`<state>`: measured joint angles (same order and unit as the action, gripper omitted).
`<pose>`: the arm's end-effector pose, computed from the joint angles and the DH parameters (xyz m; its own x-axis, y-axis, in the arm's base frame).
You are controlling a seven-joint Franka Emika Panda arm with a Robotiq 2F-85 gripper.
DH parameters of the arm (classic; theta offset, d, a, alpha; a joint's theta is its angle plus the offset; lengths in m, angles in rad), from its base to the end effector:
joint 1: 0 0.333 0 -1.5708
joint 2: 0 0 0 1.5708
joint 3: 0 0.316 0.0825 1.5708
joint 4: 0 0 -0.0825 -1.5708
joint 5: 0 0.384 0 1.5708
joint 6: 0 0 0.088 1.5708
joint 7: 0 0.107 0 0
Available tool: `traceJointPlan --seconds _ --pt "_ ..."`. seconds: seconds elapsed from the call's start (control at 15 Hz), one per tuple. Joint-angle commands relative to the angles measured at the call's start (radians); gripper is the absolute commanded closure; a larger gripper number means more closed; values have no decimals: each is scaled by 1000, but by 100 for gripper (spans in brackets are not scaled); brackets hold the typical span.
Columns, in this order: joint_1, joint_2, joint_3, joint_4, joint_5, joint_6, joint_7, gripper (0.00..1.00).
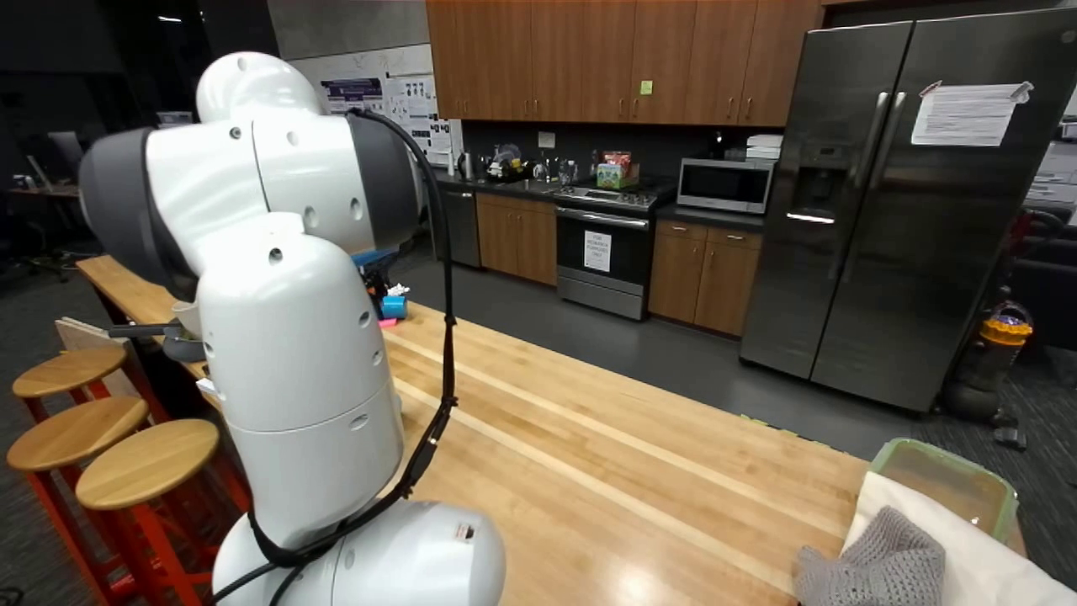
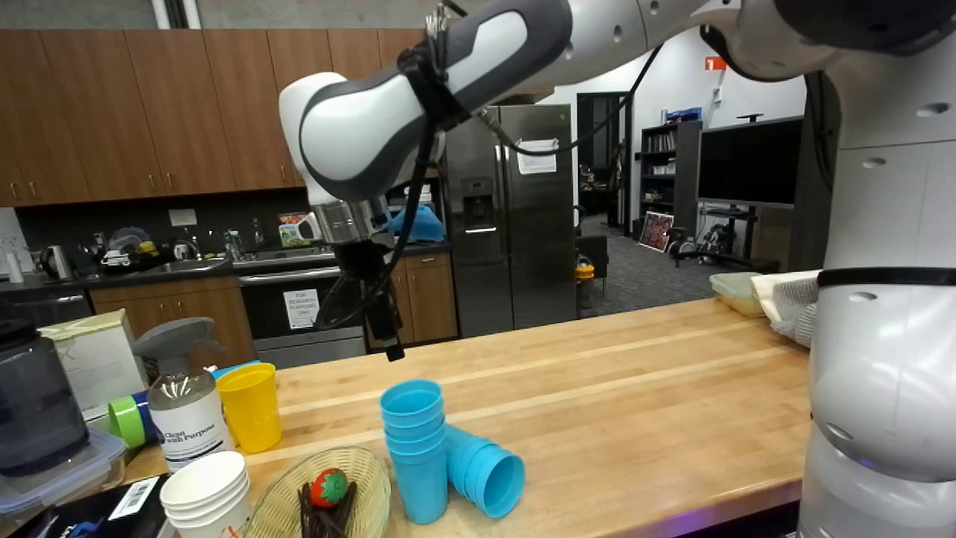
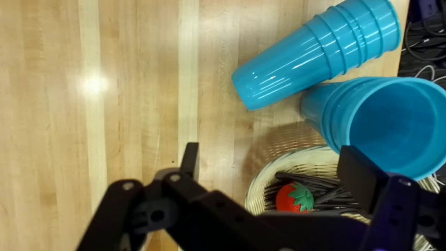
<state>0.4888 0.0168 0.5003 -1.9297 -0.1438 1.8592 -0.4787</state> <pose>0.3144 0.4558 0.4709 0.0602 0.9890 -0.1355 0.9962 -0.0509 0.0710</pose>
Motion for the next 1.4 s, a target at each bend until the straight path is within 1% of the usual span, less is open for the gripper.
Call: traceJointPlan --seconds 0.0,0.27,0.53,1.0,1.33 --pt "-13 27 -14 -27 73 6 -14 0" --pt "-18 61 -15 -36 113 16 0 0" --pt "-17 86 -13 -21 118 11 8 0" --pt "-10 5 -7 -11 94 2 32 0" --pt "15 -17 12 42 75 -42 63 0"
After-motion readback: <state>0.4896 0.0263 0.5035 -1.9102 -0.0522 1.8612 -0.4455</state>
